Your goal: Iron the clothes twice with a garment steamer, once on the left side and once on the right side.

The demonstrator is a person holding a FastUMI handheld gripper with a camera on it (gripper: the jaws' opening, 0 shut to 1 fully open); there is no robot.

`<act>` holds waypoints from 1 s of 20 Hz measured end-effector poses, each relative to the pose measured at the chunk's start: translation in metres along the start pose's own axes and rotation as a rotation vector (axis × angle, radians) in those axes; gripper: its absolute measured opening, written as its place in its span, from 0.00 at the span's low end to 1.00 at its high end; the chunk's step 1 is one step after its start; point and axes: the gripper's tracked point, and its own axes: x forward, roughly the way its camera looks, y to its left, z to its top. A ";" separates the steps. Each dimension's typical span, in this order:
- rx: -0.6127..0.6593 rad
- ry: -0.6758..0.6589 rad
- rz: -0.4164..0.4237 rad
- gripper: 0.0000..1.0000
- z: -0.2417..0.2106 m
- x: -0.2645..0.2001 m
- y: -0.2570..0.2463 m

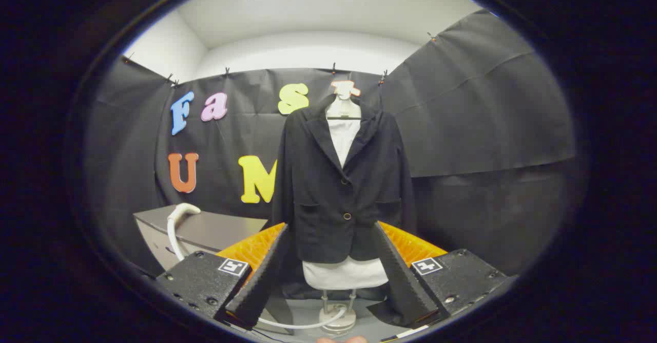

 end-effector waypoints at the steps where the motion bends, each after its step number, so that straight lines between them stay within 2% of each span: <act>1: 0.004 0.016 0.012 1.00 -0.004 0.000 0.002; 12: 0.036 0.135 0.068 1.00 -0.028 0.016 0.011; 16: 0.046 0.154 0.119 1.00 -0.023 0.030 0.051; 20: 0.083 0.184 0.194 1.00 -0.015 0.048 0.124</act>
